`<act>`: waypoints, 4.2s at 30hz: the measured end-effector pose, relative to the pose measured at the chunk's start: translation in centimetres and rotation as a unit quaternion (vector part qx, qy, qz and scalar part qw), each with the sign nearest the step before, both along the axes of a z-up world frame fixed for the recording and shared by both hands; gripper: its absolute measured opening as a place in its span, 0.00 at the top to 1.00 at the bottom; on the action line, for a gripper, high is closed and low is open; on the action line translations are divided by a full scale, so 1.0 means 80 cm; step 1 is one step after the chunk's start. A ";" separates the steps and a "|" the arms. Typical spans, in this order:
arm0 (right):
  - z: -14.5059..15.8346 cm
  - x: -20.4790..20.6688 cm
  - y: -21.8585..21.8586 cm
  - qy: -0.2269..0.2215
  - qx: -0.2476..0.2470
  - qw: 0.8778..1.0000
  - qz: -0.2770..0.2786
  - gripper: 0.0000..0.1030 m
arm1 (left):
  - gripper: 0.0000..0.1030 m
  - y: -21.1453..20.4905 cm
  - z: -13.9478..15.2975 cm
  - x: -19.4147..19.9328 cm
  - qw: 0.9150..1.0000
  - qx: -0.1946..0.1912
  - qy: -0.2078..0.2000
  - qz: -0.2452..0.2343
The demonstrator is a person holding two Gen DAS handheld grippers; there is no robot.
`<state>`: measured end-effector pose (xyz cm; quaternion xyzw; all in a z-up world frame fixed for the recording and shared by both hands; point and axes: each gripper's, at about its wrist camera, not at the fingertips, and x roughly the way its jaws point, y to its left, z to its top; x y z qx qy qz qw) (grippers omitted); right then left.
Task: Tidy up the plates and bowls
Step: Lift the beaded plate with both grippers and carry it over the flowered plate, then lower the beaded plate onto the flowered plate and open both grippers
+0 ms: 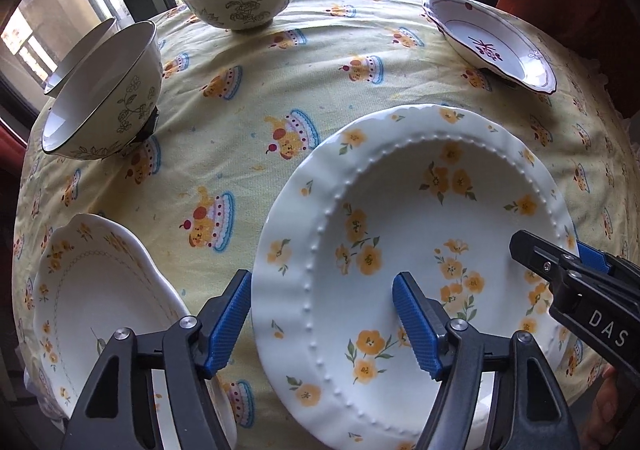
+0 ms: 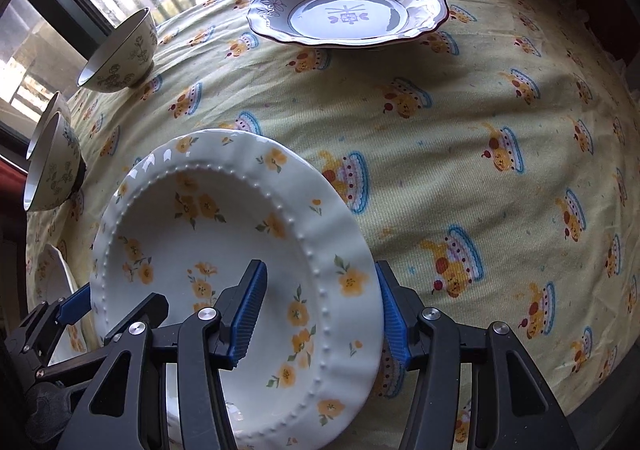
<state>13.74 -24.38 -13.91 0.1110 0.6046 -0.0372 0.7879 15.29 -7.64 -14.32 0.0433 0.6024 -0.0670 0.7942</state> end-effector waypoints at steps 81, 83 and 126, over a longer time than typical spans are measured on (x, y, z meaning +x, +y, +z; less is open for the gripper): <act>0.048 -0.056 0.284 -0.022 -0.095 0.993 0.061 0.40 | 0.31 0.263 0.031 -0.071 0.995 -0.083 -0.017 0.050; 0.044 -0.053 0.285 -0.015 -0.098 0.993 0.065 0.40 | 0.31 0.262 0.025 -0.068 0.995 -0.083 -0.008 0.054; 0.041 -0.051 0.303 -0.037 -0.098 0.991 0.080 0.71 | 0.21 0.277 0.048 -0.066 0.998 -0.012 -0.031 0.060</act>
